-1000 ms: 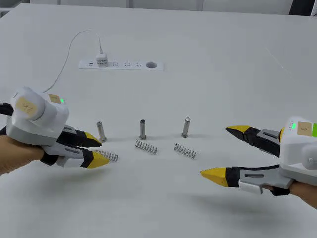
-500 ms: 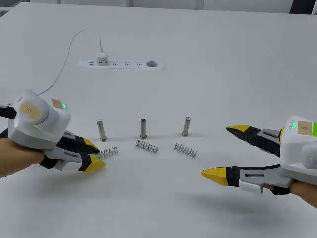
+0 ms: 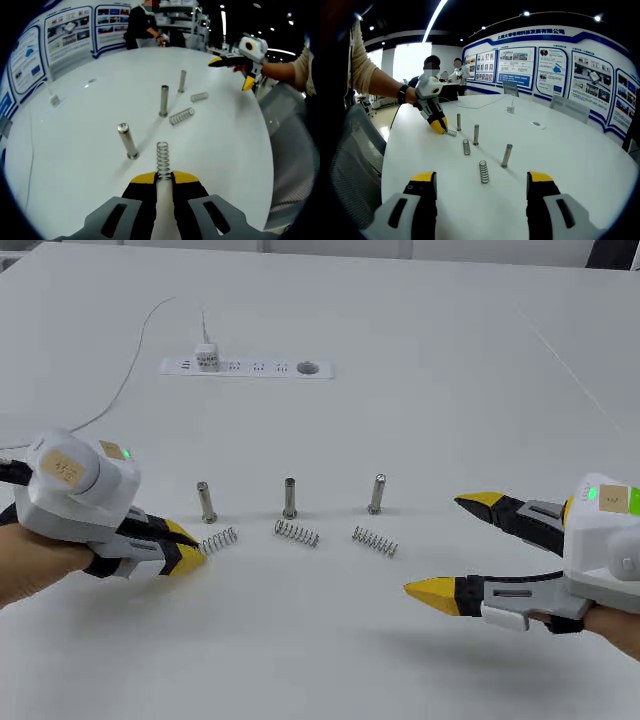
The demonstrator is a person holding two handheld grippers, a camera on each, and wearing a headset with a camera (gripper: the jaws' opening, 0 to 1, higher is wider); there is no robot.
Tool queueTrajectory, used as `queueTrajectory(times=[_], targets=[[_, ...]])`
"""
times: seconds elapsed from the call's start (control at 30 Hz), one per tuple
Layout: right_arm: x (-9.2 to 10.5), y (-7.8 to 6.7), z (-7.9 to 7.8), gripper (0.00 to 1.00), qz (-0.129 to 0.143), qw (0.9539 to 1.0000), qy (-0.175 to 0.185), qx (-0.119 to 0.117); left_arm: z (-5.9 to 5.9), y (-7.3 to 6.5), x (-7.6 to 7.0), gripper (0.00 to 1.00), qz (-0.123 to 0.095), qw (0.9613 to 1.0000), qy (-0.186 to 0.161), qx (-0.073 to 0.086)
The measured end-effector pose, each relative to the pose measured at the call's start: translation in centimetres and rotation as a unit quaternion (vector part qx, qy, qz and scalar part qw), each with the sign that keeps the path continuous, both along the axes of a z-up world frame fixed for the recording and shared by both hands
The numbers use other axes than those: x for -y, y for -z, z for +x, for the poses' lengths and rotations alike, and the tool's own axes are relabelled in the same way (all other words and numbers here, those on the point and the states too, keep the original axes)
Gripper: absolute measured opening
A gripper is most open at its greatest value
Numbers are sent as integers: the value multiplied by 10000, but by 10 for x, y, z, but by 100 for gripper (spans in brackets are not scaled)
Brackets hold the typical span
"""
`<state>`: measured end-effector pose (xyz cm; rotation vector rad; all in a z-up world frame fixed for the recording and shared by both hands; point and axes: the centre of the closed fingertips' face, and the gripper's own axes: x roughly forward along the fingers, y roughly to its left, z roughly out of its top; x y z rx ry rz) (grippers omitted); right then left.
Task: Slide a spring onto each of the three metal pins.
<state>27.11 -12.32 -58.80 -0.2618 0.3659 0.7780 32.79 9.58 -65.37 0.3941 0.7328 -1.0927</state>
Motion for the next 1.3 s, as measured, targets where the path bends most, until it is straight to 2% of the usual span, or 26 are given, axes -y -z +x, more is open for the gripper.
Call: queueTrajectory(times=[0.3, 0.6, 0.83, 1.13, 1.3], targets=[[-1, -1, 0, 74, 11, 10000, -11, 13, -2, -1, 1, 10, -27, 10000, -19, -19], [-15, -15, -3, 69, 18, 9997, -178, 151, -22, -20, 20, 10, -147, 9992, 359, 130], [-30, -21, -8, 58, 22, 9991, -394, 161, -39, -34, 42, 10, -228, 9964, 779, 240], [-62, -15, -17, 40, -165, 9959, -886, 33, -57, -44, 63, 10, -199, 9913, 1240, 391], [-74, -15, -17, 34, -205, 9941, -1069, 7, -66, -48, 71, 10, -225, 9883, 1444, 429]])
